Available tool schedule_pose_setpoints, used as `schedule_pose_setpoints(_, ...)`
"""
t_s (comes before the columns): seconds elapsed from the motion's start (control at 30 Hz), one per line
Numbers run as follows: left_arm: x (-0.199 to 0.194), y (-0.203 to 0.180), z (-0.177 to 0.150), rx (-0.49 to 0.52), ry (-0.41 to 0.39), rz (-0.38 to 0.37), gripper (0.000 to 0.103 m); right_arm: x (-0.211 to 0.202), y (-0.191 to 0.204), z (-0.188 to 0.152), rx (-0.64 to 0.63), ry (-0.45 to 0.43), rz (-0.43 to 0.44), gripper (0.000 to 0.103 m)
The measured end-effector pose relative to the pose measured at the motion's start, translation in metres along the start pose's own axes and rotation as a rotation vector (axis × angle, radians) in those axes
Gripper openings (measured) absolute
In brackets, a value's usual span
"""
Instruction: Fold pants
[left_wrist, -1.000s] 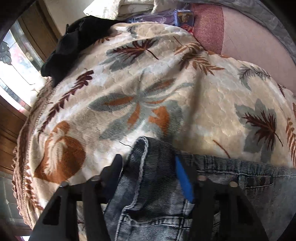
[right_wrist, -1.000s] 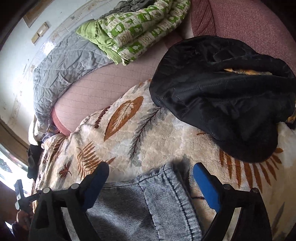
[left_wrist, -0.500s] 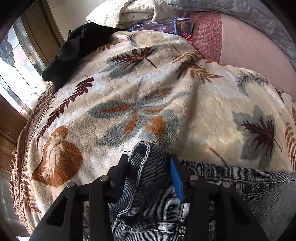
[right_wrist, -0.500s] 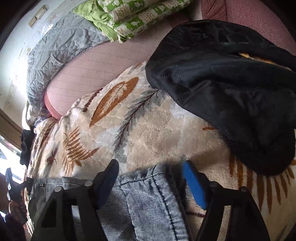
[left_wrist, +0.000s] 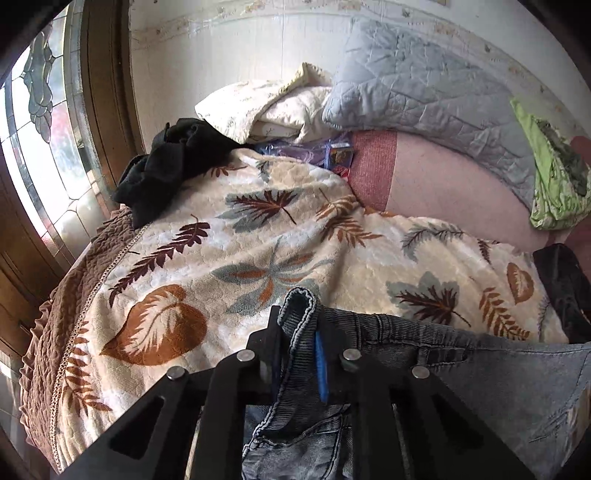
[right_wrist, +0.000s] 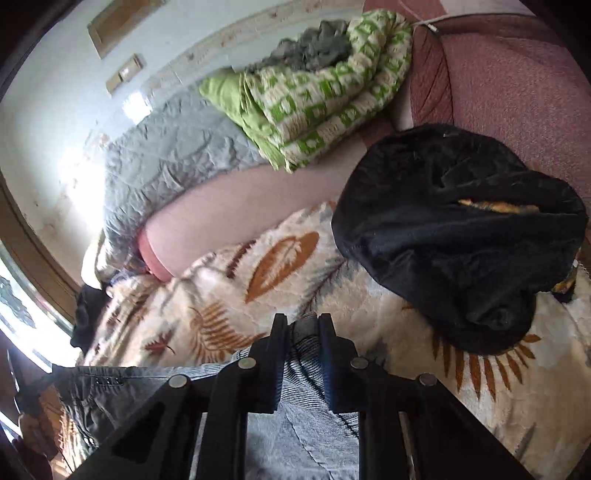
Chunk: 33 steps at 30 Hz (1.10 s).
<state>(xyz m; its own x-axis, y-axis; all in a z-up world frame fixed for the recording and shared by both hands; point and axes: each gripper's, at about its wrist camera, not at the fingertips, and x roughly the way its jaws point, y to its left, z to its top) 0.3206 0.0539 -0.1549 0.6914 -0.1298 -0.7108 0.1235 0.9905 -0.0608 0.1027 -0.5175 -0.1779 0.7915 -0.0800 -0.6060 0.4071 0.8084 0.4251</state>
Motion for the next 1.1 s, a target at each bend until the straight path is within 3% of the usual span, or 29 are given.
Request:
schedule_pose_setpoints(0.13, -0.067, 0.02, -0.022, -0.008, -0.071, -0.013, 0.015, -0.062, -0.016, -0.011, 0.05, -0.051, 0.06, 0.017)
schedule_pose_setpoints(0.23, -0.1, 0.038, -0.058, -0.018, -0.067, -0.026, 0.015, -0.087, -0.034, -0.039, 0.067, 0.017, 0.083, 0.017)
schedule_pose_setpoints(0.37, -0.119, 0.052, -0.124, -0.024, 0.007, -0.021, 0.015, -0.107, -0.057, -0.088, 0.045, 0.145, 0.046, 0.017)
schedule_pose_setpoints(0.53, -0.108, 0.071, -0.198, -0.043, 0.159, 0.001, 0.015, -0.127, -0.081, -0.144, 0.001, 0.308, -0.029, 0.017)
schedule_pose_setpoints(0.6, -0.1, 0.078, -0.216, -0.069, 0.213, -0.002, 0.016, -0.128, -0.091, -0.161, 0.001, 0.386, -0.033, 0.017)
schedule_pose_setpoints(0.73, -0.093, 0.088, -0.226, -0.08, 0.295, 0.035, 0.032, -0.126, -0.097, -0.179, -0.079, 0.486, -0.137, 0.025)
schedule_pose_setpoints(0.83, -0.109, 0.092, -0.228, -0.027, 0.294, 0.077, 0.046, -0.139, -0.087, -0.171, -0.144, 0.462, -0.15, 0.025)
schedule_pose_setpoints(0.9, -0.123, 0.099, -0.229, -0.014, 0.284, 0.108, 0.047, -0.149, -0.08, -0.16, -0.152, 0.418, -0.129, 0.026)
schedule_pose_setpoints(1.0, -0.143, 0.109, -0.224, -0.023, 0.239, 0.171, 0.047, -0.153, -0.07, -0.14, -0.123, 0.344, -0.098, 0.042)
schedule_pose_setpoints(1.07, -0.156, 0.108, -0.214, -0.035, 0.184, 0.175, 0.047, -0.144, -0.063, -0.13, -0.111, 0.312, -0.112, 0.058)
schedule_pose_setpoints(1.1, -0.163, 0.104, -0.208, -0.04, 0.155, 0.171, 0.047, -0.136, -0.062, -0.125, -0.107, 0.307, -0.115, 0.059)
